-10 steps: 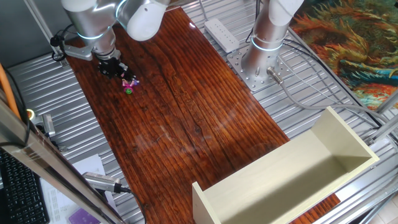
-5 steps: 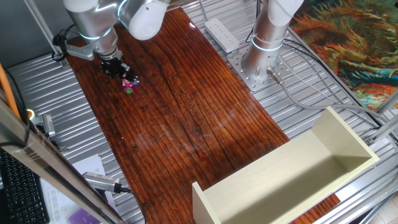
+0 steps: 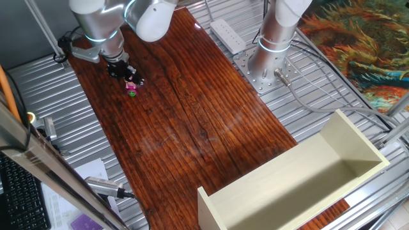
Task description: Put the object on the shelf
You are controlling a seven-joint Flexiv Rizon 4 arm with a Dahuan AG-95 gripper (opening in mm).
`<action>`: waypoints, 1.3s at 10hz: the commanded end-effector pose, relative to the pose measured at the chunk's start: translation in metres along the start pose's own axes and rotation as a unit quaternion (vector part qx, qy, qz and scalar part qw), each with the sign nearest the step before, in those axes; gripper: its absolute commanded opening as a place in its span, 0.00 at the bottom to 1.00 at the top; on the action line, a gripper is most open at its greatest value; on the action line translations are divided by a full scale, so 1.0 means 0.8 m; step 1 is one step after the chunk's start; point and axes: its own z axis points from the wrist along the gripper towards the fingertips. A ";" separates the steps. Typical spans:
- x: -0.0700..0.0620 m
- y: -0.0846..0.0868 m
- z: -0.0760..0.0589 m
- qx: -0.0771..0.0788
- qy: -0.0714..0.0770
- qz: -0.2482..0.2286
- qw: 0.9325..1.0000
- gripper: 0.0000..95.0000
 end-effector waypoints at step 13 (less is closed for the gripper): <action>0.004 -0.001 0.013 0.006 0.012 0.004 1.000 0.60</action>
